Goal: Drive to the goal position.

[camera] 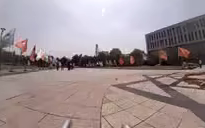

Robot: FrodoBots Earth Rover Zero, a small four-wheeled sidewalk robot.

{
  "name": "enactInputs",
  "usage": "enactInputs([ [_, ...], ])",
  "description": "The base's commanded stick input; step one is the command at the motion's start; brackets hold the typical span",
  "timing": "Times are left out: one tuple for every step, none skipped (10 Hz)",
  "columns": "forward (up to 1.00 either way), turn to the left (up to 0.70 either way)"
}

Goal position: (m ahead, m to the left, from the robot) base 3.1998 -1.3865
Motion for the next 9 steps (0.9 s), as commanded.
enactInputs([
  [1.00,0.00],
  [1.00,0.00],
  [1.00,0.27],
  [1.00,0.31],
  [1.00,0.05],
  [1.00,0.00],
  [1.00,0.00],
  [1.00,0.00],
  [1.00,0.00],
])
